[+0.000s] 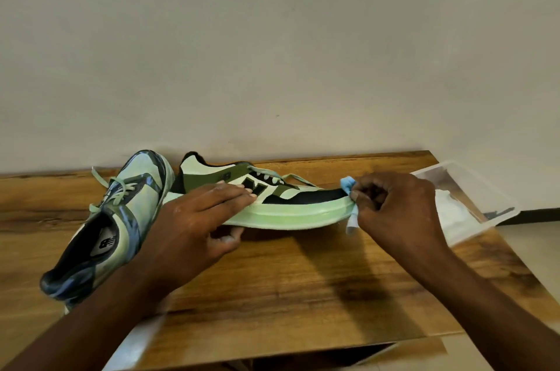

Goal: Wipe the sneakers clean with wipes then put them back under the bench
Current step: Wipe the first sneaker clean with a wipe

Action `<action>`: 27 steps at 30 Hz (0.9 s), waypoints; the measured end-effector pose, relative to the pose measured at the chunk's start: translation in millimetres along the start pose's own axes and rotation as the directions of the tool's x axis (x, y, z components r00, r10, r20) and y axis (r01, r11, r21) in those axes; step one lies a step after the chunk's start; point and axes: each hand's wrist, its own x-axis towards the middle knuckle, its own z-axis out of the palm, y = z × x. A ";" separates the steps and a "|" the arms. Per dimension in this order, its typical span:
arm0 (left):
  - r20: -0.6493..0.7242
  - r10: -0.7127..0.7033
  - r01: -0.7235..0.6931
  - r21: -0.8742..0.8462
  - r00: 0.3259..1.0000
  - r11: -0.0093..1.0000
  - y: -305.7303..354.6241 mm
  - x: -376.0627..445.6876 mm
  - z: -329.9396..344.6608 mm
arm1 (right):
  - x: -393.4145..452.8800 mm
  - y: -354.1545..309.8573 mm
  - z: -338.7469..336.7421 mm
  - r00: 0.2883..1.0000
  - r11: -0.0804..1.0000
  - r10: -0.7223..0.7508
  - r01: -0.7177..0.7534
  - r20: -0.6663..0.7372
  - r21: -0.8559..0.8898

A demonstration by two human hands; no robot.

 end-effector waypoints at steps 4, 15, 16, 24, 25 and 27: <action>-0.003 -0.008 0.008 0.007 1.000 1.000 -5.5 5.5 8.4 | 3.0 9.4 -2.7 0.990 0.992 0.110 -0.115 0.085 0.049; 0.049 -0.113 0.111 0.057 0.992 0.992 37.6 17.3 30.2 | -6.0 8.8 4.7 0.935 0.883 0.339 -0.354 0.103 0.310; 0.064 -0.097 0.092 0.069 0.993 0.993 46.4 18.1 35.4 | -7.4 7.6 5.5 0.934 0.883 0.342 -0.357 0.103 0.304; 0.057 -0.066 0.063 0.055 0.996 0.996 65.1 29.0 71.0 | -40.7 -27.1 18.4 0.988 0.937 0.103 -0.136 0.116 0.322; 0.054 -0.080 0.077 0.045 0.995 0.996 65.3 31.4 71.0 | -48.0 -32.1 22.9 0.994 0.960 0.015 -0.045 0.108 0.278; 0.079 -0.097 0.095 0.029 0.992 0.995 66.4 35.2 70.3 | -56.0 -33.6 28.2 0.994 0.979 -0.067 0.049 0.083 0.199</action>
